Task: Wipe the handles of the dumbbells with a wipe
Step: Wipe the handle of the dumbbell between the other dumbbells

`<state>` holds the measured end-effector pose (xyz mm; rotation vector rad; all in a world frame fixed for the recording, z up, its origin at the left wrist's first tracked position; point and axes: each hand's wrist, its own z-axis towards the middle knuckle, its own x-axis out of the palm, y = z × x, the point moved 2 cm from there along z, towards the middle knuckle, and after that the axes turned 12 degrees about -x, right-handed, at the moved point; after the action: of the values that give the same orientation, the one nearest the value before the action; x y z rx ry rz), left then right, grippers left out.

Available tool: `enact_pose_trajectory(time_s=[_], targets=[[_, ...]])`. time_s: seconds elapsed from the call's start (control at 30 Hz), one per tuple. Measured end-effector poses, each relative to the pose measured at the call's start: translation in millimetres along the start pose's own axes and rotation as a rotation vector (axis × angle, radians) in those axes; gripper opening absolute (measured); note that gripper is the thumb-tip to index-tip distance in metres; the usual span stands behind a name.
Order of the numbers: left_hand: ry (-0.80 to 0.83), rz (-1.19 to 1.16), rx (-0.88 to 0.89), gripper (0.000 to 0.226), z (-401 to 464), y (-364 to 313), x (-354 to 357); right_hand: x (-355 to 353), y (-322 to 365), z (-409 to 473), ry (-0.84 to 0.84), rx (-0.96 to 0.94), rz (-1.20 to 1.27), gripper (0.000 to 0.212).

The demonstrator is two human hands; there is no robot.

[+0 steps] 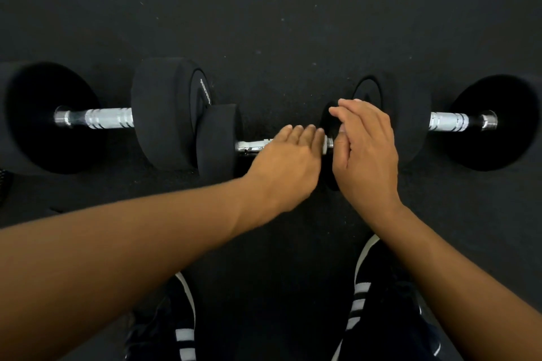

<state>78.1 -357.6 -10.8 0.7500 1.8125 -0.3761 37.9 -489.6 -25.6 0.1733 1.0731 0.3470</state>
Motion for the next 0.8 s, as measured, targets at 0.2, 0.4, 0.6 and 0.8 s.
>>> enact_pose_trajectory(time_s=[0.2, 0.4, 0.6, 0.8], targets=[[-0.042, -0.057, -0.001, 0.057, 7, 0, -5, 0, 0, -2, -0.007, -0.002, 0.0, 0.035], [-0.082, 0.033, 0.024, 0.057, 2, 11, -1, -1, 2, -1, -0.005, 0.004, 0.003, 0.035], [0.208, -0.018, -0.096, 0.027, 31, 36, -37, 1, 0, -1, -0.02, -0.003, 0.006, 0.035], [0.341, 0.116, -0.088, 0.012, 31, 52, -34, -1, 0, -2, -0.033, -0.012, 0.023, 0.034]])
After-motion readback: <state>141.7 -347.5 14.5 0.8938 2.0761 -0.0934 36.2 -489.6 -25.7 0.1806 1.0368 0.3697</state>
